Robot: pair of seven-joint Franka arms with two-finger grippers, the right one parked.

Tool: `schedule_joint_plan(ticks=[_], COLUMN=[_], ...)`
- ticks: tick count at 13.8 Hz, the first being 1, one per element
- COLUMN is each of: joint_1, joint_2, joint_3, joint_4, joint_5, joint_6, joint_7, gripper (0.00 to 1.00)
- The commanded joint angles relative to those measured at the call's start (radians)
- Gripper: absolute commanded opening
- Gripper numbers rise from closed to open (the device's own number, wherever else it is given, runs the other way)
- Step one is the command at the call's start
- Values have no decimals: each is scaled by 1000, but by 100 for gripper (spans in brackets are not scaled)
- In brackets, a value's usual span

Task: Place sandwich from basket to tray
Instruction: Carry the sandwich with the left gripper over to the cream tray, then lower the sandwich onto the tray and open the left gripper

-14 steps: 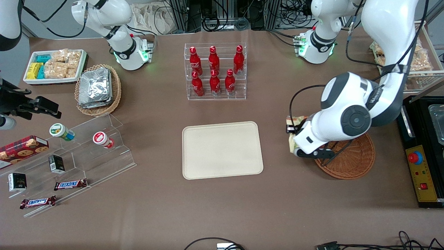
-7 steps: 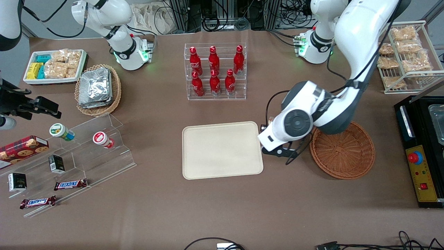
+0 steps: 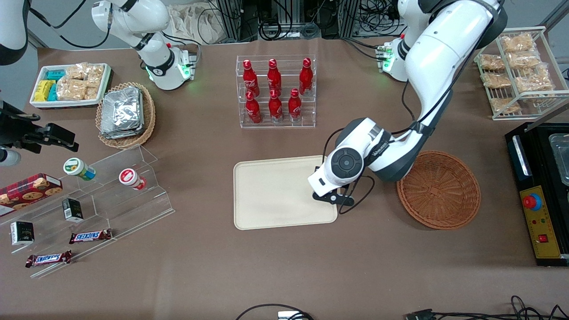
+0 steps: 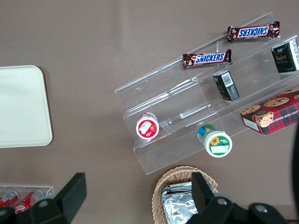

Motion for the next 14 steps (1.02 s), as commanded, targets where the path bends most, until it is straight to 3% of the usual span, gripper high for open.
schedule_joint_plan(ticks=[1,14], joint_1=[-20,-40], joint_2=[52,161], joint_3=[4,4], joint_4=[41,96], joint_5=[46,74], joint_6=[37,150], joint_7=[-73,-139], gripper=[0,0])
